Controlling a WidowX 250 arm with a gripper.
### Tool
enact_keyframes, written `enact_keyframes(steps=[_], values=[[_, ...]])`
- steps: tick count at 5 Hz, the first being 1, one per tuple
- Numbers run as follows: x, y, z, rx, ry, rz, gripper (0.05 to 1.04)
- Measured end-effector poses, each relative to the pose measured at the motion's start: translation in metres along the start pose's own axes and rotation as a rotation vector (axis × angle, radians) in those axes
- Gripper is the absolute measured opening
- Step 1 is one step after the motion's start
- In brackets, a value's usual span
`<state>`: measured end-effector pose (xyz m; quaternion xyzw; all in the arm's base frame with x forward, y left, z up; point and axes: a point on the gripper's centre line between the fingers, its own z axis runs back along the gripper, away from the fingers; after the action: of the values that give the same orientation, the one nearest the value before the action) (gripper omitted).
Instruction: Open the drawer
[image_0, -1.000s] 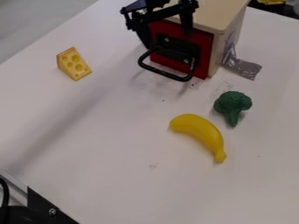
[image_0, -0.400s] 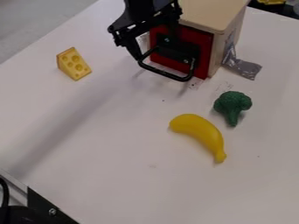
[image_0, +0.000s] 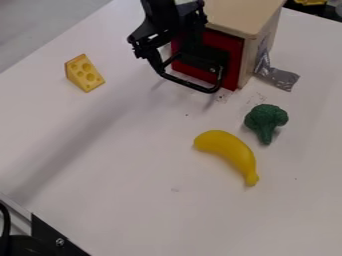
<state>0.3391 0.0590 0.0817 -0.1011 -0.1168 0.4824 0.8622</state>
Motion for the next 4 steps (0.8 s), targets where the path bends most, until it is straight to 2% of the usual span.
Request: enact_keyframes(steps=[2,3,4], values=[[0.025,-0.003,-0.017,0.038,0.032,0.069,1.001],[0.029,-0.003,-0.022,0.064,0.046,0.08,1.001],[0.032,0.001,-0.03,0.118,0.057,0.081,1.001]])
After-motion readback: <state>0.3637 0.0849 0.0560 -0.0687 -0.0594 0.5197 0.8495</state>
